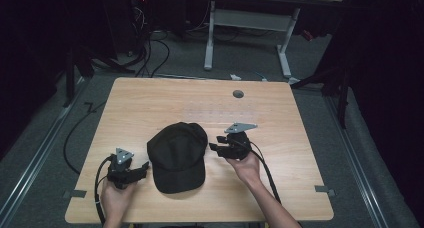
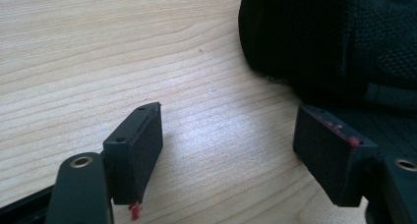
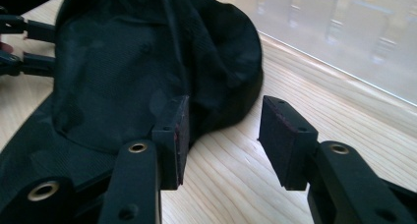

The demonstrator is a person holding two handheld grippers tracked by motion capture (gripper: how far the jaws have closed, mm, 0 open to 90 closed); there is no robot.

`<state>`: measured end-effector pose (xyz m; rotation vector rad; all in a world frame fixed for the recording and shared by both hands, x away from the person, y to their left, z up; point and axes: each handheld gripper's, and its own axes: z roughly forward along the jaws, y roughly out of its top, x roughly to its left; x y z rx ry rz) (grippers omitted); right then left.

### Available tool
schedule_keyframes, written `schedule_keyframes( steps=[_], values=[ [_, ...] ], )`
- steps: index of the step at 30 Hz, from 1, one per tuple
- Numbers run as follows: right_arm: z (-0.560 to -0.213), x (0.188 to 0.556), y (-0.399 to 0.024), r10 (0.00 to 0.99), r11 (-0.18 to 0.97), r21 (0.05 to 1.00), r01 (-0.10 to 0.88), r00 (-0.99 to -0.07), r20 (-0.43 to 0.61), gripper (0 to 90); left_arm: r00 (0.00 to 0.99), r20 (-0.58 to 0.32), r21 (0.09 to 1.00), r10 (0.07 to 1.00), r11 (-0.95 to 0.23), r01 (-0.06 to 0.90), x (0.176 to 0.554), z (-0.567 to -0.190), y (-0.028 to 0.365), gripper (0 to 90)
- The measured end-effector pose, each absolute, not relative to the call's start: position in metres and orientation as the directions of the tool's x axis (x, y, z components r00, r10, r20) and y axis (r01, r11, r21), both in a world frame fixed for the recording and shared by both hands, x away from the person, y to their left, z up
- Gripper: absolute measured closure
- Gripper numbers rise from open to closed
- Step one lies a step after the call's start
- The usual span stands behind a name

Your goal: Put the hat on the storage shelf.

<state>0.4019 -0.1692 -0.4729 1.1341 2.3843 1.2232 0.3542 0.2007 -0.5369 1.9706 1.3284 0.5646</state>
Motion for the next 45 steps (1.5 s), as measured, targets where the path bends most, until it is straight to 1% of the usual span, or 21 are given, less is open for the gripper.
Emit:
schedule_keyframes(
  steps=[5,15,31,35,41,45],
  values=[
    [-0.477,0.407,-0.162,0.712,0.345,0.759,0.552,-0.681,0.172,57.9,0.383,-0.021,0.741,0.923,-0.243,0.626,0.354,-0.537,0.201,27.5],
    [-0.484,0.411,-0.146,0.696,0.359,0.748,0.558,-0.694,0.183,59.9,0.383,-0.019,0.741,0.923,-0.244,0.626,0.354,-0.537,0.2,27.4],
    [-0.491,0.421,-0.134,0.696,0.336,0.731,0.594,-0.68,0.233,67.8,0.384,-0.019,0.741,0.923,-0.245,0.625,0.354,-0.537,0.2,27.4],
    [-0.49,0.424,-0.131,0.682,0.355,0.722,0.594,-0.693,0.235,73.4,0.384,-0.019,0.74,0.923,-0.246,0.626,0.354,-0.537,0.2,27.3],
    [-0.49,0.426,-0.132,0.68,0.345,0.719,0.603,-0.689,0.251,81.2,0.384,-0.018,0.74,0.923,-0.246,0.626,0.354,-0.537,0.2,27.3],
    [-0.49,0.426,-0.133,0.681,0.339,0.715,0.612,-0.684,0.261,83.6,0.384,-0.019,0.74,0.923,-0.246,0.626,0.354,-0.537,0.2,27.3]
  ],
)
